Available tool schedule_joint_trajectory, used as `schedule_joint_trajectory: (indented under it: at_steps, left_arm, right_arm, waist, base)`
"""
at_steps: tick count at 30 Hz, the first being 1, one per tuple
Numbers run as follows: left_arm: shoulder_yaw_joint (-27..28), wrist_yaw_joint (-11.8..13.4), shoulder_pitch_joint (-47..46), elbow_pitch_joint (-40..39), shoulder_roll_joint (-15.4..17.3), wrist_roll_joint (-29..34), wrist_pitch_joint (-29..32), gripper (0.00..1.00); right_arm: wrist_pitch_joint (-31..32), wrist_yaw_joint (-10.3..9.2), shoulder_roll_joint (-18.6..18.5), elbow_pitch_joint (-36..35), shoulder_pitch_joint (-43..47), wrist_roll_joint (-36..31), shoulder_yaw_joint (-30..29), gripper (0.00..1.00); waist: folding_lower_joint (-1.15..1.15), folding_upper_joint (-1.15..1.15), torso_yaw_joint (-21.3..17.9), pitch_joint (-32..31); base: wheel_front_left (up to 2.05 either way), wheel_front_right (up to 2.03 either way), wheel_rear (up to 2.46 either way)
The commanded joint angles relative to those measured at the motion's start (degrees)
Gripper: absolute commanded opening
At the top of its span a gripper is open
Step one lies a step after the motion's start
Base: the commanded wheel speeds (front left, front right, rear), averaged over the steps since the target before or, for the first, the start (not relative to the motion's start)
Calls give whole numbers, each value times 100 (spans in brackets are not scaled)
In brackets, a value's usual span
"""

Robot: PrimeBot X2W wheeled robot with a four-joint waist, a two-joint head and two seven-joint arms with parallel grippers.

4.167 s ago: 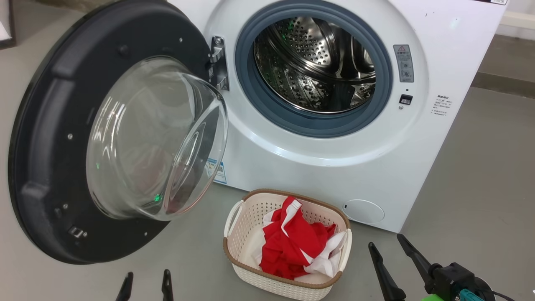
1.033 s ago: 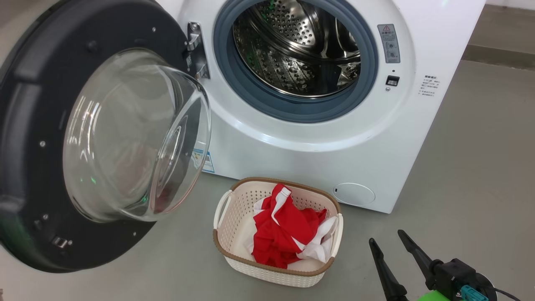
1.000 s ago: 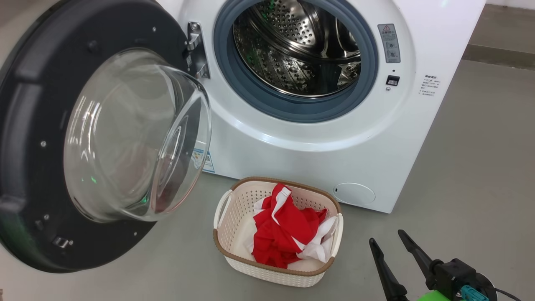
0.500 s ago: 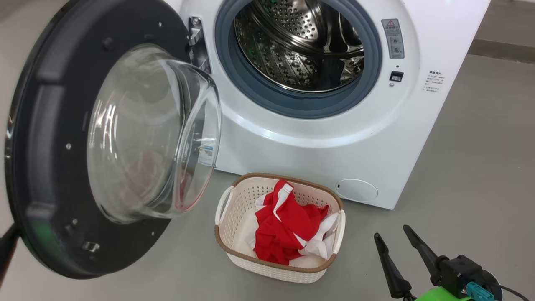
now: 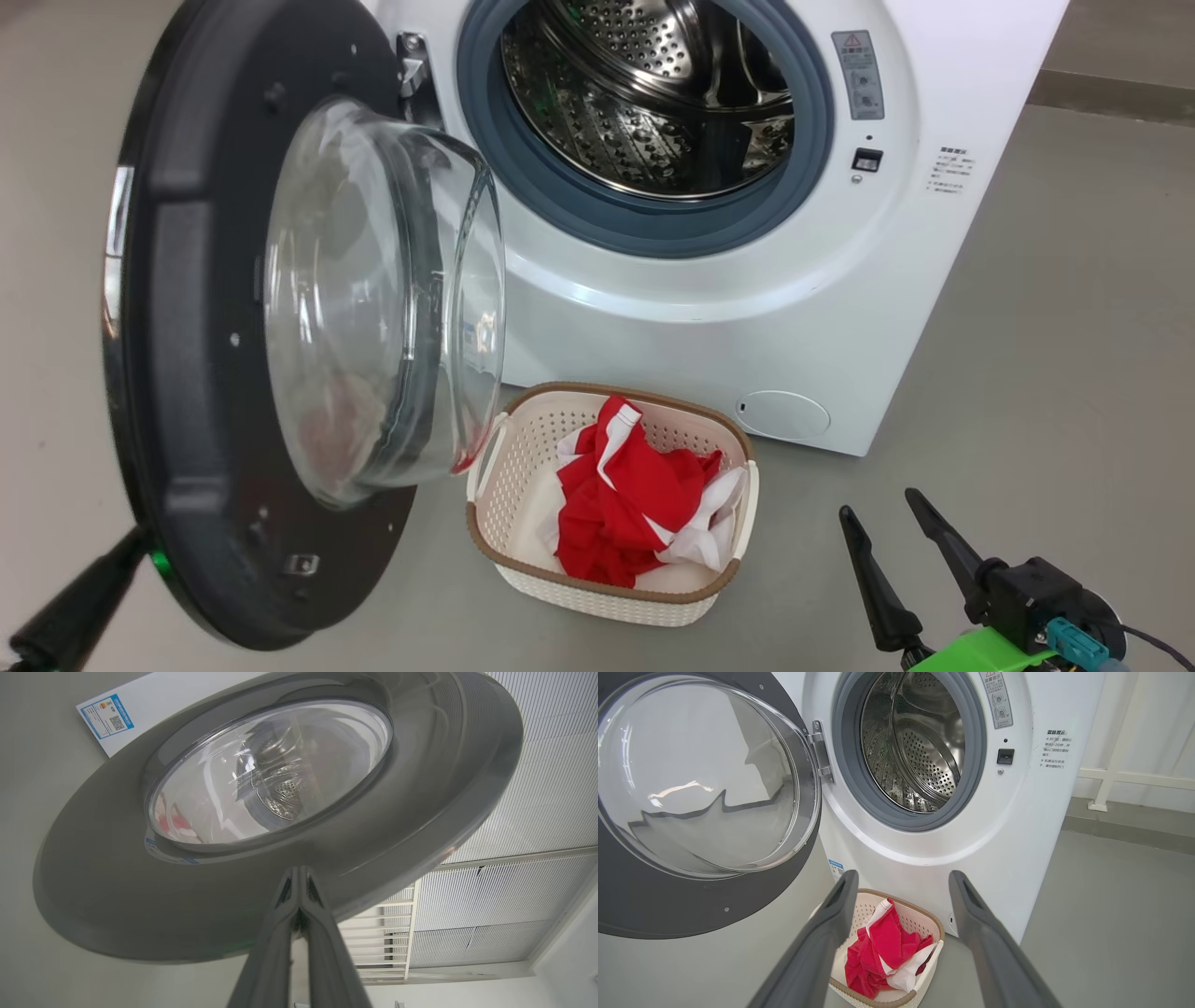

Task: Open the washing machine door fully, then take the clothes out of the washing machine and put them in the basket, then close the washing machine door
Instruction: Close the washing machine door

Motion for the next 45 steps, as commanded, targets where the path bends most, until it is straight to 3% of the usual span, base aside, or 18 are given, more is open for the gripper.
schedule_joint_trajectory:
  at_steps: [1, 15, 30, 45]
  left_arm:
    - [145, 21, -112, -220, 139, -64, 113, 0]
    - [-266, 161, 230, -1362, -150, -199, 551, 0]
    - [-567, 252, 125, -1876, -349, -85, 578, 0]
    - [-164, 71, 417, -2294, -620, -209, 272, 0]
  right_arm:
    - [-53, 35, -48, -162, -267, -82, 101, 100]
    - [-108, 35, -48, -141, -437, -74, 85, 100]
    - [-217, 35, -48, -35, -550, 5, 101, 100]
    - [-292, 35, -48, 79, -548, 59, 94, 100]
  waist:
    - [0, 0, -30, 9]
    - [0, 0, -601, 176]
    - [0, 0, -1437, 375]
    - [0, 0, -1442, 386]
  base:
    - [0, 0, 0]
    - [0, 0, 0]
    - [0, 0, 0]
    - [0, 0, 0]
